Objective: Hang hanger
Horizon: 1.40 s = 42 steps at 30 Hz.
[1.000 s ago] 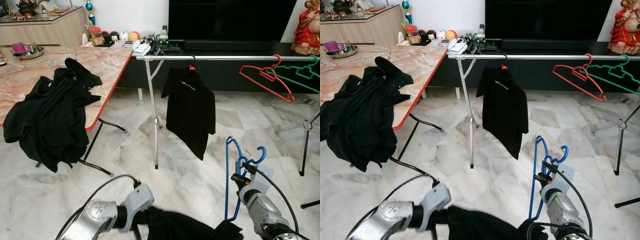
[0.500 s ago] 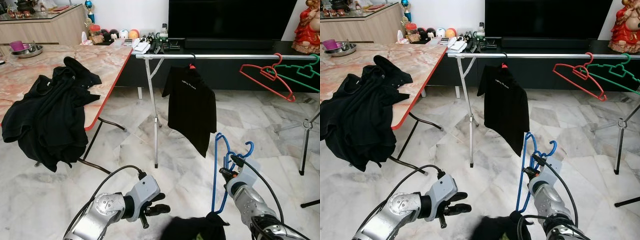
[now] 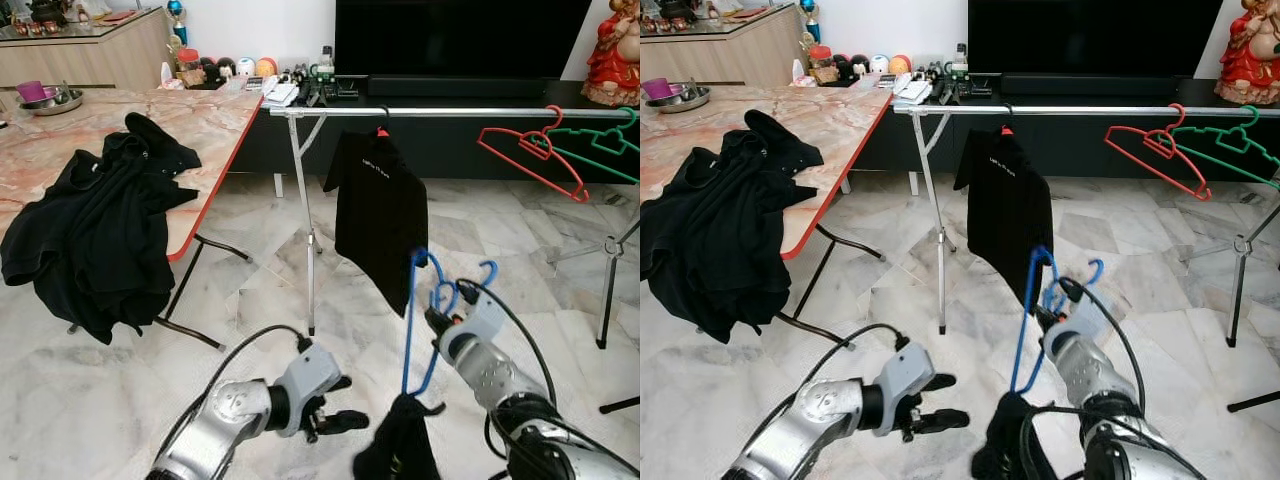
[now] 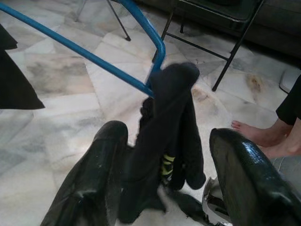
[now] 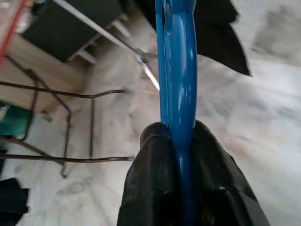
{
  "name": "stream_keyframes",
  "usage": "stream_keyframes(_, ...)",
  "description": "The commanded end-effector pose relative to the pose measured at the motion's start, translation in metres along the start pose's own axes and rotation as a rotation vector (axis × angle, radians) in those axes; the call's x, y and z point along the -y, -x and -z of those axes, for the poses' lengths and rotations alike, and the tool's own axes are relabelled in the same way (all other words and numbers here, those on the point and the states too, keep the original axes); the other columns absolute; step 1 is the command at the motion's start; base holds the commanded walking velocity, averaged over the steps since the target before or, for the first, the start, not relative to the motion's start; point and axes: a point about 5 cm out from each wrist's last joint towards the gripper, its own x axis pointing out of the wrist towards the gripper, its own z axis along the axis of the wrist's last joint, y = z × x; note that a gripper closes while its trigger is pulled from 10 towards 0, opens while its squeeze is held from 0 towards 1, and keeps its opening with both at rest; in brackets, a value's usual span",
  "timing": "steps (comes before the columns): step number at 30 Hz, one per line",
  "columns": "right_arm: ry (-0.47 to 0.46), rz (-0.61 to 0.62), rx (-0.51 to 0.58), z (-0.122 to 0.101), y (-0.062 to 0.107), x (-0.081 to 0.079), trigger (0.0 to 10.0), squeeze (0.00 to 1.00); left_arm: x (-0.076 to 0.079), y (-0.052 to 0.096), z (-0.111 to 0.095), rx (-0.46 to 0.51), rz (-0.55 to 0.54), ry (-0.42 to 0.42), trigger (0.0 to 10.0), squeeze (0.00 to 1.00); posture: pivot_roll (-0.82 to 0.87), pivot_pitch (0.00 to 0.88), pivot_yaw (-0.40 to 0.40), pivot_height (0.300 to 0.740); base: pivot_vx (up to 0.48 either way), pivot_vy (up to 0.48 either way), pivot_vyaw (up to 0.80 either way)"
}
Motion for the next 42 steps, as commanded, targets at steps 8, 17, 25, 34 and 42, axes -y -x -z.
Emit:
stream_keyframes(8,0.050,-0.164,-0.014,-0.021,0.002,-0.040,10.0,0.00,-0.011,0.003,0.007,0.002,-0.094,0.025,10.0,0.00,0.02,0.059,-0.018,0.740,0.000,0.000,0.00)
stream_keyframes(17,0.077,-0.274,-0.043,-0.031,0.013,-0.072,10.0,0.00,-0.011,-0.004,0.004,0.007,-0.080,0.016,10.0,0.00,0.01,0.042,-0.018,0.740,0.000,0.000,0.00)
stream_keyframes(25,0.097,-0.314,-0.063,-0.024,0.022,-0.088,10.0,0.00,-0.014,-0.009,0.003,0.014,-0.093,0.013,10.0,0.00,0.01,0.028,-0.020,0.740,0.000,0.000,0.00)
stream_keyframes(34,0.096,-0.326,-0.053,-0.027,0.029,-0.095,10.0,0.00,-0.015,-0.013,0.006,0.015,-0.108,0.020,0.0,0.00,0.00,0.023,-0.022,0.740,0.000,0.000,0.00)
stream_keyframes(42,0.088,-0.329,-0.041,-0.031,0.031,-0.097,10.0,0.00,-0.015,-0.014,0.005,0.026,-0.101,0.027,0.0,0.00,0.00,0.028,-0.024,0.740,0.000,0.000,0.00)
